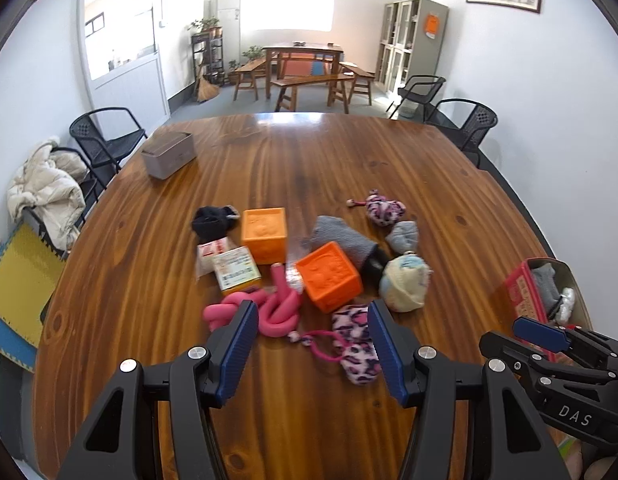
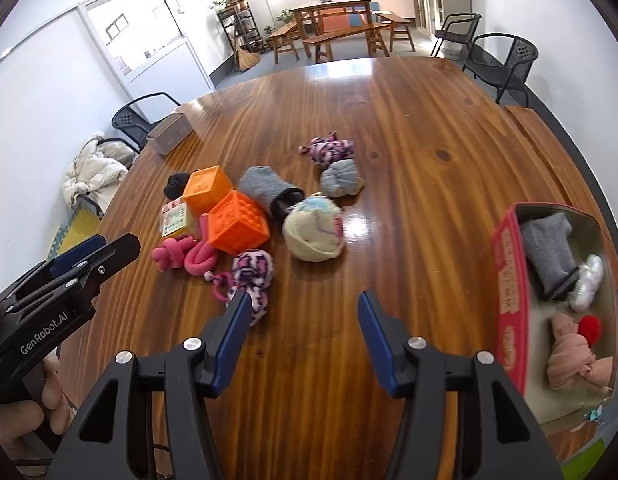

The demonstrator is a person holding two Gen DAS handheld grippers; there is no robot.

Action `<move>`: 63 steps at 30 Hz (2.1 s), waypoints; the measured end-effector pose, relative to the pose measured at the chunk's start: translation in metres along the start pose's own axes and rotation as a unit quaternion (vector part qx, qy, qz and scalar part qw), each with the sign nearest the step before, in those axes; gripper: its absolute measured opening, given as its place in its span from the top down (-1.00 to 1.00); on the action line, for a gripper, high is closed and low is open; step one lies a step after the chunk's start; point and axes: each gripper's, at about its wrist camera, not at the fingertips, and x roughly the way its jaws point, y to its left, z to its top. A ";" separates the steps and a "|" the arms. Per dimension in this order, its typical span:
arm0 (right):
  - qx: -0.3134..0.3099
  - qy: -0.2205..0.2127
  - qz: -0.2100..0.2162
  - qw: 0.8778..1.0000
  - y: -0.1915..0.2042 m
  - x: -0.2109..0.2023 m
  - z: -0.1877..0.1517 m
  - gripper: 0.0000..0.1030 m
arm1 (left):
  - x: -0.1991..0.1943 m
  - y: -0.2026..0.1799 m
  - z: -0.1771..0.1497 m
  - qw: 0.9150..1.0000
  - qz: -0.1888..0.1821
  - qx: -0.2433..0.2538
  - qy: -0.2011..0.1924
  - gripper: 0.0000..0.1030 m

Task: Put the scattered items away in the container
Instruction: 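Move both open tools back toward the remaining items on the table, then grasp the pink-leopard plush with the right tool while the left tool grasps the pink knotted toy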

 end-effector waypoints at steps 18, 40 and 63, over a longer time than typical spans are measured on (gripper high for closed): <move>0.017 0.039 0.002 0.999 0.049 0.059 0.004 -0.33 | 0.046 0.074 -0.002 0.998 0.014 -0.017 0.050 -0.13; 0.027 0.088 -0.016 0.996 0.051 0.116 0.018 -0.34 | 0.117 0.091 0.006 0.993 -0.003 -0.025 0.118 -0.13; 0.013 0.126 -0.027 0.992 0.049 0.162 0.021 -0.34 | 0.154 0.110 -0.009 0.984 -0.030 -0.033 0.172 -0.21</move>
